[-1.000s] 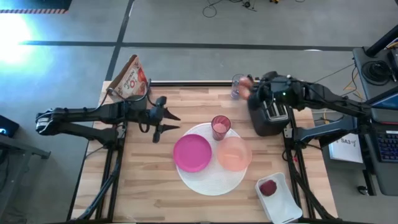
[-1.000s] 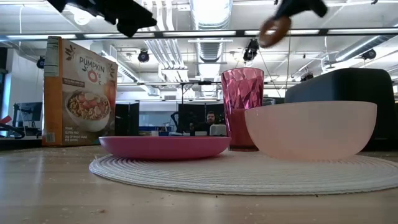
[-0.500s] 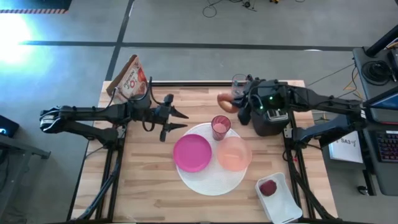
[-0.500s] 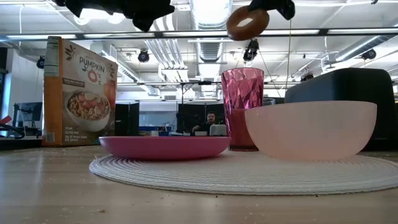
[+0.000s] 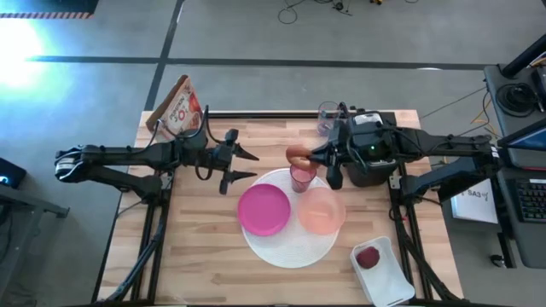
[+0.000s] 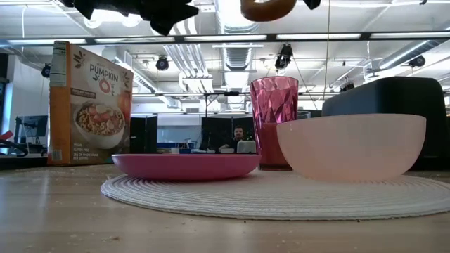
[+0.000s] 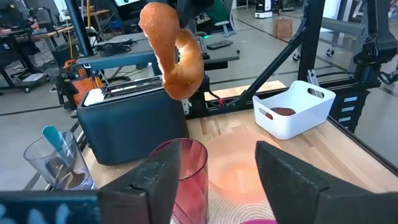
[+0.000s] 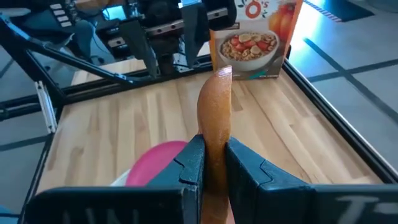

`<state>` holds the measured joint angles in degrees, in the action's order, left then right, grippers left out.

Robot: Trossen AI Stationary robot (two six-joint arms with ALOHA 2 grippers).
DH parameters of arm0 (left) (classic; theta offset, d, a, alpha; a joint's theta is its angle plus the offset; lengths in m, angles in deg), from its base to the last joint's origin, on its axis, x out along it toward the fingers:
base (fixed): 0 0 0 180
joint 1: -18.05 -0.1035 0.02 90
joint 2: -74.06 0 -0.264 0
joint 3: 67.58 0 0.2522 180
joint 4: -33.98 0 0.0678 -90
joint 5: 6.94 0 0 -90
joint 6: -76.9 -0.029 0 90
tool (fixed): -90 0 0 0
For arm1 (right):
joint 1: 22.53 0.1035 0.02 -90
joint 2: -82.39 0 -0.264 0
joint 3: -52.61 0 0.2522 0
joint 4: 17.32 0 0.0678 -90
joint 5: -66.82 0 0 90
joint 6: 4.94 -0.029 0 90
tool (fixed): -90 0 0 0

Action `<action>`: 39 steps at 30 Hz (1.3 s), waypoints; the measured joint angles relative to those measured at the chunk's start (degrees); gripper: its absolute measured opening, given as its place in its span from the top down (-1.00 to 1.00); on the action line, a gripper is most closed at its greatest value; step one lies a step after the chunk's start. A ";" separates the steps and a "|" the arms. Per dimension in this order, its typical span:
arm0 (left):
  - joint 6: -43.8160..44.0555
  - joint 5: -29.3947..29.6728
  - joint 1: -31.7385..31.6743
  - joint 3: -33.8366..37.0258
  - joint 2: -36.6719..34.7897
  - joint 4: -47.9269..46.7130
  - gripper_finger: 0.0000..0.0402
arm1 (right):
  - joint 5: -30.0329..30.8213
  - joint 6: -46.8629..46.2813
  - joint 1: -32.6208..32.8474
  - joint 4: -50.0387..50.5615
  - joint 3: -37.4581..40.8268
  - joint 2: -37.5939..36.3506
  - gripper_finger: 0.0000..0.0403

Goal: Arrange a breakfast setting
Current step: Put the toasted bread on the pink plate

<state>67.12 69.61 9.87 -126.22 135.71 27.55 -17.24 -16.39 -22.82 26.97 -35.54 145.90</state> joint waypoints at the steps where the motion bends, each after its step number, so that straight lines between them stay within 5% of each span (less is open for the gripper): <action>1: 0.00 0.00 0.00 0.00 0.00 0.00 -0.01 | 0.02 0.26 0.12 0.02 0.00 0.06 0.81; 9: 3.82 -0.22 0.26 0.02 2.84 6.93 -0.21 | -0.37 9.81 2.20 -3.15 0.00 4.15 0.81; 39: 4.10 -1.16 4.90 0.02 10.82 18.84 -0.09 | -4.44 19.56 3.43 -7.54 -3.34 11.60 0.81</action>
<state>71.22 68.45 14.76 -126.20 146.52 46.39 -21.68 3.16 -19.39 19.43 -38.89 157.50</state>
